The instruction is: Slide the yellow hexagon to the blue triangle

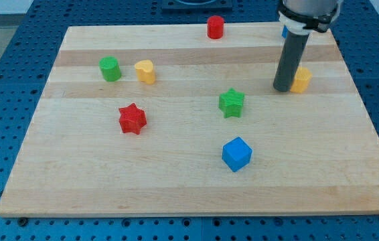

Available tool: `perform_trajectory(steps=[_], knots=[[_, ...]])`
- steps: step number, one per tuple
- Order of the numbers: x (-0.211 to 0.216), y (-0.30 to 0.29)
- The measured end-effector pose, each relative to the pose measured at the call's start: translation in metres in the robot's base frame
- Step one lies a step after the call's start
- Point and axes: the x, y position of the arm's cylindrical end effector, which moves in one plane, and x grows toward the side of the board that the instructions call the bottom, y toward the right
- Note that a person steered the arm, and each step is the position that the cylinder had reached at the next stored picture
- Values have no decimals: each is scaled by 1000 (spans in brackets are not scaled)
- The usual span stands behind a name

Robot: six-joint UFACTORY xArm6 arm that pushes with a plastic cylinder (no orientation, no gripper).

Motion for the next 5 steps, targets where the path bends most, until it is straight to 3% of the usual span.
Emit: perform_trajectory(steps=[1, 2, 5], knots=[[36, 7], [30, 23], [-51, 31]])
